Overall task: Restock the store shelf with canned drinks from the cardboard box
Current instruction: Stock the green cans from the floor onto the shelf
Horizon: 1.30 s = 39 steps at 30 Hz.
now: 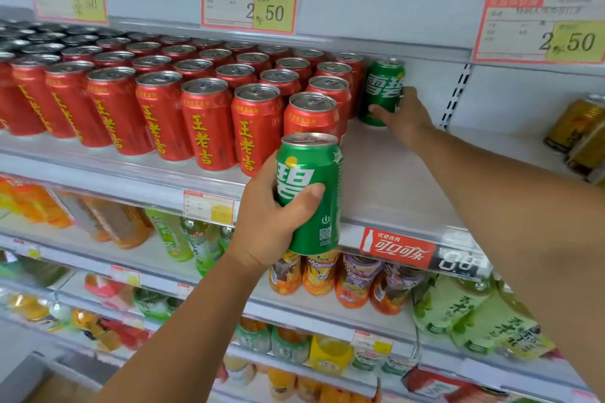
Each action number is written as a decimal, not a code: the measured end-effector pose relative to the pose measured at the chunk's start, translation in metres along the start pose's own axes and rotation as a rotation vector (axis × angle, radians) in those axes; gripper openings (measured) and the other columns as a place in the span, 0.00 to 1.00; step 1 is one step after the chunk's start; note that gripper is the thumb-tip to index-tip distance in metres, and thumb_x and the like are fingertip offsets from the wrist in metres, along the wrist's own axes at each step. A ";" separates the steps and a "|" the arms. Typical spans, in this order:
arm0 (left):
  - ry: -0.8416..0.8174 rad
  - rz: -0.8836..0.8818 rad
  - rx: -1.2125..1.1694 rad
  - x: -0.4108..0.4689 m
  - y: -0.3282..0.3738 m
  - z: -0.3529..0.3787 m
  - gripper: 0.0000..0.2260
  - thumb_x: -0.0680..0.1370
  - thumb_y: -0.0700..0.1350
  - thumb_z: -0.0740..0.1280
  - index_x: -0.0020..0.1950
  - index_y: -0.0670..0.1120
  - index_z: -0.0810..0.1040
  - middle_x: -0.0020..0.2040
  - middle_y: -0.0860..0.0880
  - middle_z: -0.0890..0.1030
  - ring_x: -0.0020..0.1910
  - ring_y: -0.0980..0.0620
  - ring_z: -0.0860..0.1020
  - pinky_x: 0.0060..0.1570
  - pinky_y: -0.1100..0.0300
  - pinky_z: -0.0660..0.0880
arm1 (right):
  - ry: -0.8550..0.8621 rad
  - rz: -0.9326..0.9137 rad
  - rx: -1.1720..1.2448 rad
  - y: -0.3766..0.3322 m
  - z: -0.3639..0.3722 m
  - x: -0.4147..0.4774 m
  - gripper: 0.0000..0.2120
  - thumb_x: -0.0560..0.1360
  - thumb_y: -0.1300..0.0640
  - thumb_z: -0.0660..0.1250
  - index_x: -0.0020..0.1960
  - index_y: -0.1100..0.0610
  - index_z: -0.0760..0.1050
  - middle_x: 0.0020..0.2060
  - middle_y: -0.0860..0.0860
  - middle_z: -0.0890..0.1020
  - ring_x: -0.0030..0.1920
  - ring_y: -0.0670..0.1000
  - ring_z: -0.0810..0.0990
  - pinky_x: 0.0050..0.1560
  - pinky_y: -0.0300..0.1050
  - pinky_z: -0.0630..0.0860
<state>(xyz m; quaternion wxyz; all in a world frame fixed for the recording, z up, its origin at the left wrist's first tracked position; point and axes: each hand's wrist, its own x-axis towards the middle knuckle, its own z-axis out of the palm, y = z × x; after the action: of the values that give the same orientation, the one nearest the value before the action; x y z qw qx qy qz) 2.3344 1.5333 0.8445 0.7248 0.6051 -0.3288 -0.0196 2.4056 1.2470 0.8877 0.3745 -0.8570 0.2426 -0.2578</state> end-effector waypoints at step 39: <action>-0.085 0.258 0.873 0.002 0.003 0.008 0.22 0.67 0.65 0.70 0.54 0.53 0.84 0.51 0.57 0.83 0.52 0.59 0.73 0.55 0.56 0.74 | -0.253 -0.044 0.159 -0.003 -0.057 -0.106 0.38 0.66 0.58 0.79 0.69 0.58 0.62 0.62 0.52 0.76 0.59 0.50 0.77 0.61 0.48 0.73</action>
<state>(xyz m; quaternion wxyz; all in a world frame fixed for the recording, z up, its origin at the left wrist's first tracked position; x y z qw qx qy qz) 2.3308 1.5260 0.8489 0.3845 0.8066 -0.4084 0.1865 2.2909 1.2841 0.8956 0.4629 -0.8554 0.1533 -0.1745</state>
